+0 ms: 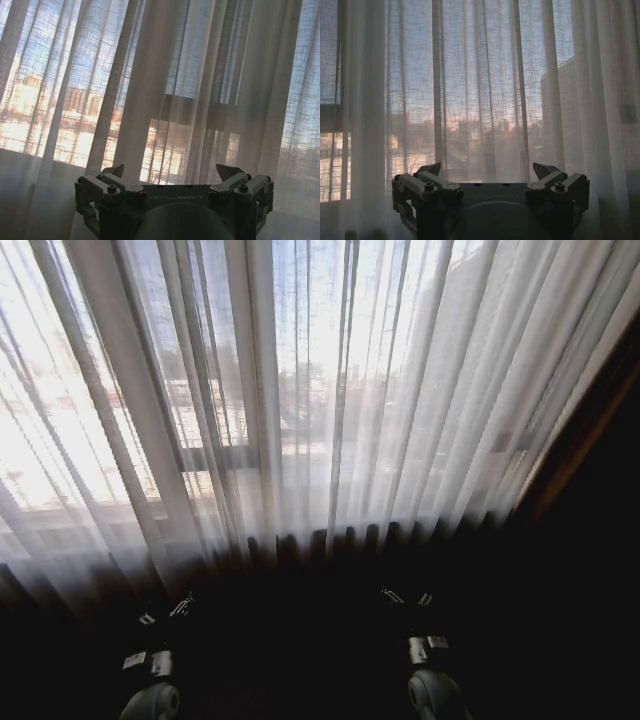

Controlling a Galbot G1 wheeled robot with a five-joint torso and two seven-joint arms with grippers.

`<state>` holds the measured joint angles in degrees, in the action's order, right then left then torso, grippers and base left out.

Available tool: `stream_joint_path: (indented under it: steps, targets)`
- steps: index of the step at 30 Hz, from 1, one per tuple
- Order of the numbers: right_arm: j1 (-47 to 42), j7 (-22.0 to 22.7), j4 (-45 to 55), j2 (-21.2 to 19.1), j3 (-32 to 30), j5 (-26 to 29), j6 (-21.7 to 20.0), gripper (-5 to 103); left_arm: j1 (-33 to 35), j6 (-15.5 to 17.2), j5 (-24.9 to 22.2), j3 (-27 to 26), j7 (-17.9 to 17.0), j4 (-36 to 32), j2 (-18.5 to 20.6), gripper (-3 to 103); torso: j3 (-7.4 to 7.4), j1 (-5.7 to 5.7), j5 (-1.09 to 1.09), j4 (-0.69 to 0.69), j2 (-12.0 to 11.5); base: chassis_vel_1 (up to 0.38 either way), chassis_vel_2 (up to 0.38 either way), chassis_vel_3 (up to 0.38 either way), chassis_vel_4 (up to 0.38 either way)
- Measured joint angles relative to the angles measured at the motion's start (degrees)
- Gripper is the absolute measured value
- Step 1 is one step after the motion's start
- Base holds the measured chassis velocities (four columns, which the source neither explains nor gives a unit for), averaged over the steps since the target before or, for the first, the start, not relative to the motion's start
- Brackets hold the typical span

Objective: Open the curtains by pulling them apart, changing their state from closed to fully open.

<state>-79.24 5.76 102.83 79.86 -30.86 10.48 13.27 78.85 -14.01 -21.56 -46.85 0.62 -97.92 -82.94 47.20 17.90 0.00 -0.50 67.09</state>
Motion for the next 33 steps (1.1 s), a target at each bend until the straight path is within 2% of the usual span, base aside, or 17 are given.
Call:
stream_joint_path:
  steps: [9,16,25,33]
  targets:
    - [-0.66,-1.38,0.48,0.58,0.25,-0.76,-0.07,100,0.0,0.0,0.0,0.0,0.0,0.0,0.0,100,0.0,0.0,0.0,0.0,0.0,0.0,0.0,0.0,0.0]
    - [-1.17,-4.29,-0.09,0.48,-0.58,-0.99,1.76,100,0.0,0.0,0.0,0.0,0.0,0.0,0.0,100,0.0,0.0,0.0,0.0,0.0,0.0,0.0,0.0,0.0]
    - [-0.73,-4.42,-1.04,0.26,0.07,-0.45,2.07,100,0.0,0.0,0.0,0.0,0.0,0.0,0.0,100,-0.01,-0.01,0.0,0.0,0.02,-0.023,0.021,0.025,-0.019]
    - [-0.51,-4.82,-1.38,0.28,0.77,-0.49,2.5,100,0.0,0.0,0.0,0.0,0.0,0.0,0.0,100,-0.01,-0.01,0.0,0.0,0.02,-0.171,0.156,0.151,-0.155]
